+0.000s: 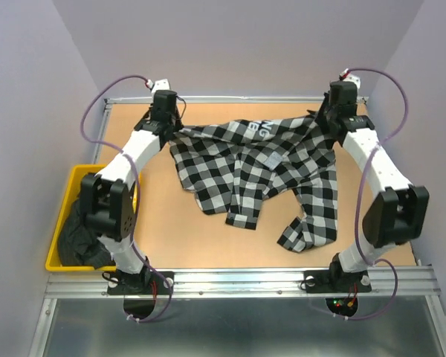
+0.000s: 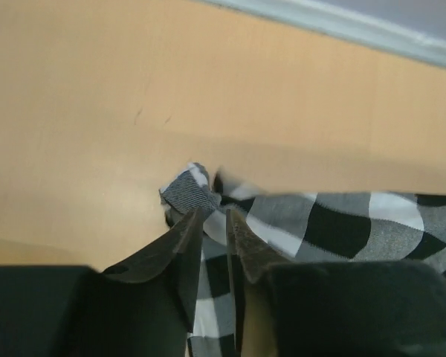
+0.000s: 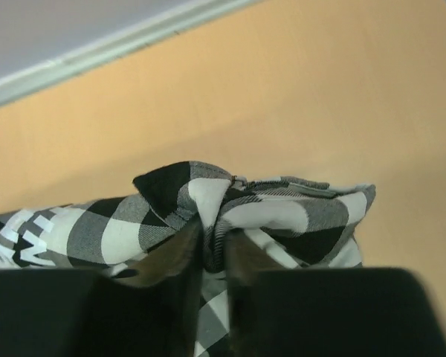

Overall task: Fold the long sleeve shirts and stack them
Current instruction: Flatten the shirt out

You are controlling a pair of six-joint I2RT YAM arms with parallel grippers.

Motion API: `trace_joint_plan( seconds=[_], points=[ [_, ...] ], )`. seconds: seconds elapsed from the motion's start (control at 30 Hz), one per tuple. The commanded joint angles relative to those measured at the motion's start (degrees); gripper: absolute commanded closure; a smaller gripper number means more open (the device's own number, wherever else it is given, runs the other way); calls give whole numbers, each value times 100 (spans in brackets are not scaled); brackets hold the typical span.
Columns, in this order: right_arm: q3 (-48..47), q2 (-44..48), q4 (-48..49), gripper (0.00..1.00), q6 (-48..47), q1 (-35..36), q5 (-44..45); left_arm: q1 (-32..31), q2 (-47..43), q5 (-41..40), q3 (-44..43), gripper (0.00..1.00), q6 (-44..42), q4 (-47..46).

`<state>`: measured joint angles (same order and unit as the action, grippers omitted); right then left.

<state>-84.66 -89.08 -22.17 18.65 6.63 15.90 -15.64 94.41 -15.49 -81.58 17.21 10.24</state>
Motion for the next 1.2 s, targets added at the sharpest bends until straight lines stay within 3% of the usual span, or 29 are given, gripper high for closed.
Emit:
trace_joint_plan(
  seconds=[0.0,0.03,0.07,0.17,0.23,0.4,0.67,0.9,1.17],
  points=[
    [-137,-792,301,74,235,-276,141,70,682,-279,-717,52,239,-278],
    [-217,-917,301,70,226,-285,141,70,814,-253,-867,45,274,-225],
    [-409,-1023,293,51,192,-285,80,70,946,-210,-1103,28,309,-215],
    [-577,-1059,187,26,174,-277,-473,61,826,10,-1229,4,344,-233],
    [-438,-867,152,18,130,-268,-1008,61,571,54,-1045,1,335,-242],
    [379,-296,64,18,-221,152,-2072,-9,-45,537,77,2,441,-198],
    [2170,321,-68,24,-135,1770,-2144,-790,-617,933,1924,8,800,-197],
    [2963,145,37,34,453,2991,-1960,-1143,-415,898,2331,8,907,-373],
    [3281,-39,143,38,1131,3336,-1854,-1371,42,960,2331,8,968,-470]
  ],
)
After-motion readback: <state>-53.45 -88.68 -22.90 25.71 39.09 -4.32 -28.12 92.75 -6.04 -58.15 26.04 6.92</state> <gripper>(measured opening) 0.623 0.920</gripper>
